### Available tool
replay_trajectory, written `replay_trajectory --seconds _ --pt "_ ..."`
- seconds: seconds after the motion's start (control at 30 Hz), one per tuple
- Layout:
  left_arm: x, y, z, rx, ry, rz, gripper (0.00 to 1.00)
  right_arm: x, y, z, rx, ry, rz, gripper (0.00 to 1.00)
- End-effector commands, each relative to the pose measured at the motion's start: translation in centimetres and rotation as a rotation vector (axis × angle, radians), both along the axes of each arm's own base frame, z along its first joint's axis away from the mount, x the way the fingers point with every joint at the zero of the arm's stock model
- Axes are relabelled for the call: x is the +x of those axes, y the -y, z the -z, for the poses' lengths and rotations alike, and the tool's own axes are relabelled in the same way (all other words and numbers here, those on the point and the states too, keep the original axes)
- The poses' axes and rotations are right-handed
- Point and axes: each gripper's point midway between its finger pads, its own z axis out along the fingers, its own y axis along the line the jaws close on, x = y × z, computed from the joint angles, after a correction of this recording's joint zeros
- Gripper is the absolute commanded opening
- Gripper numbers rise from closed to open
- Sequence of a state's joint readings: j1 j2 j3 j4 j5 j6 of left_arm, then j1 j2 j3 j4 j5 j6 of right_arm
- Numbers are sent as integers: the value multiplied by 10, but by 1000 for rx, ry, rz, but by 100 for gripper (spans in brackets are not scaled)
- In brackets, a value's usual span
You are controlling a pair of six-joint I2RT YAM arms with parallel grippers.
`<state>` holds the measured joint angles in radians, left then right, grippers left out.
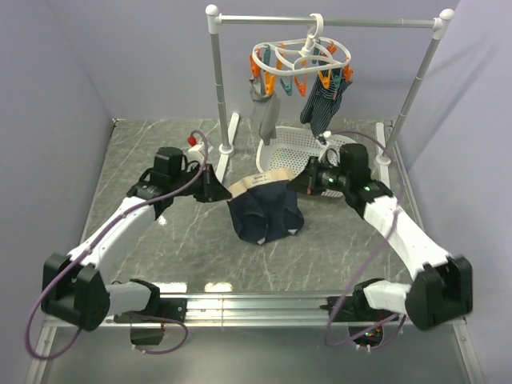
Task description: Clip the underwear to the hanger
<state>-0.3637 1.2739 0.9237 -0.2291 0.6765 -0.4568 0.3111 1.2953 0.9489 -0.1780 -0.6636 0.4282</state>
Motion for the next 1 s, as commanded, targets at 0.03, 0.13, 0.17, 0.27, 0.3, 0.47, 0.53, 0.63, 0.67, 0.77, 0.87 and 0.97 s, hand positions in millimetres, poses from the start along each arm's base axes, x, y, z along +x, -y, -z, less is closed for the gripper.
replay_trajectory --seconds 0.03,0.13,0.17,0.27,0.3,0.47,0.53,0.63,0.67,0.77,0.87,0.97 --pt "-11 -30 -17 157 186 28 0 -41 21 -32 -40 226 -54 0" --pt "-26 -41 -45 173 351 39 0 -57 33 -47 -53 357 -23 0" --pt "-31 -43 -51 172 385 54 0 -62 36 -50 -55 381 -16 0" --pt "-53 -47 -65 180 453 119 0 -85 39 -56 -31 381 -26 0" --pt "-57 -49 -66 197 473 140 0 -91 40 -55 -23 362 -27 0" --pt "-83 -54 -67 195 415 178 2 -126 35 -52 81 270 -28 0" --pt "-81 -55 -56 212 368 174 10 -127 30 -29 89 167 -15 0" --pt "-70 -53 -21 246 198 148 12 -116 28 23 40 -22 68 0" --pt "-66 -53 -10 263 150 141 12 -106 27 29 37 -18 91 0" --pt "-39 -47 27 303 12 116 13 -73 29 58 -24 -40 186 0" --pt "-10 -38 58 338 -80 114 17 -42 30 78 -88 -55 234 1" --pt "19 -32 83 371 -134 117 19 -26 35 102 -126 -109 272 14"
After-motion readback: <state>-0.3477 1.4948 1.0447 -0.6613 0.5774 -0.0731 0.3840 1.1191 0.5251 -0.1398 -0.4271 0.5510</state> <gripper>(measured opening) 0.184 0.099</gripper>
